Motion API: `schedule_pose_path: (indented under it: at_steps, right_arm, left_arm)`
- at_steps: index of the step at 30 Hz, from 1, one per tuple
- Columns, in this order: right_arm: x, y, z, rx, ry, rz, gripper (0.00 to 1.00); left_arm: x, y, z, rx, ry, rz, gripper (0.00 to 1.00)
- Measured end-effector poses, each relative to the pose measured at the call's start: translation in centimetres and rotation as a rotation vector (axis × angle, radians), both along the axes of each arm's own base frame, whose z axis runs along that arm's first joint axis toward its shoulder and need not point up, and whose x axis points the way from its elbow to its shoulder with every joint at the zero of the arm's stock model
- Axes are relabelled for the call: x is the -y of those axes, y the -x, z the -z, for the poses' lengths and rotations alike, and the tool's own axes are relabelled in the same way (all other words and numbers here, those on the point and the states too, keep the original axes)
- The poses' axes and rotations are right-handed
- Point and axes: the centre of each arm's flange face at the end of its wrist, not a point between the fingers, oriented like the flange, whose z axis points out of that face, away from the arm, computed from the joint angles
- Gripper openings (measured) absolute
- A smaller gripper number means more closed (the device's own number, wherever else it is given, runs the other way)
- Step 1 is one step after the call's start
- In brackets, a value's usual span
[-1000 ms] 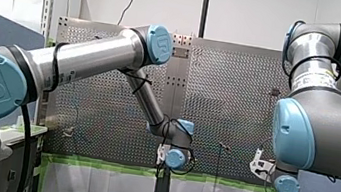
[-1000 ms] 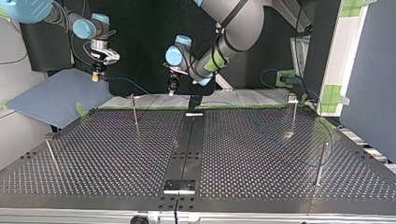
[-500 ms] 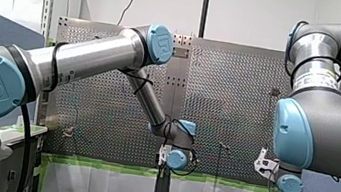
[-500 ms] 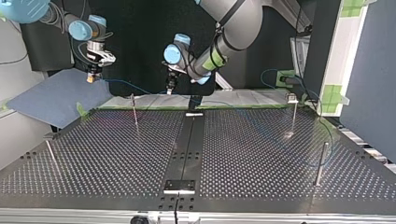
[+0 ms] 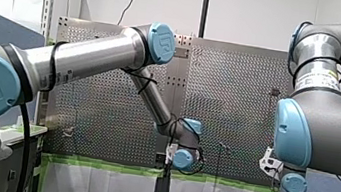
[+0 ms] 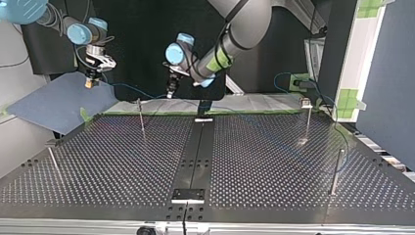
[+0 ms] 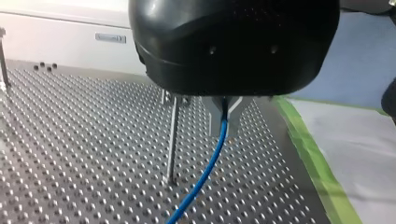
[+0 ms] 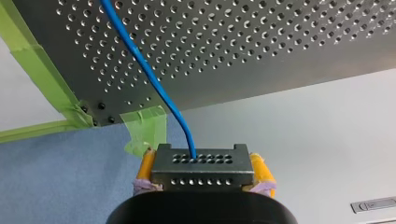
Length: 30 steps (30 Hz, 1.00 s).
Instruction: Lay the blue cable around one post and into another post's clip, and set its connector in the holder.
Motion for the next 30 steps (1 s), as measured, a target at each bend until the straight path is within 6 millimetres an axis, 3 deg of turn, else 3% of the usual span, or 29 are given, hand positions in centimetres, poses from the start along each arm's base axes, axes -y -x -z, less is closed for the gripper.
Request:
schedule_pose_path:
  at_steps: [16,30]
  right_arm:
    - [0.8,2.1,-0.2,0.048,0.016,0.037,0.00]
    - [1.4,2.4,-0.5,0.058,0.034,0.032,0.00]
  left_arm:
    - [1.5,1.3,-0.4,0.007,0.002,0.017,0.00]
    - [1.7,1.3,-0.3,0.002,0.006,0.047,0.00]
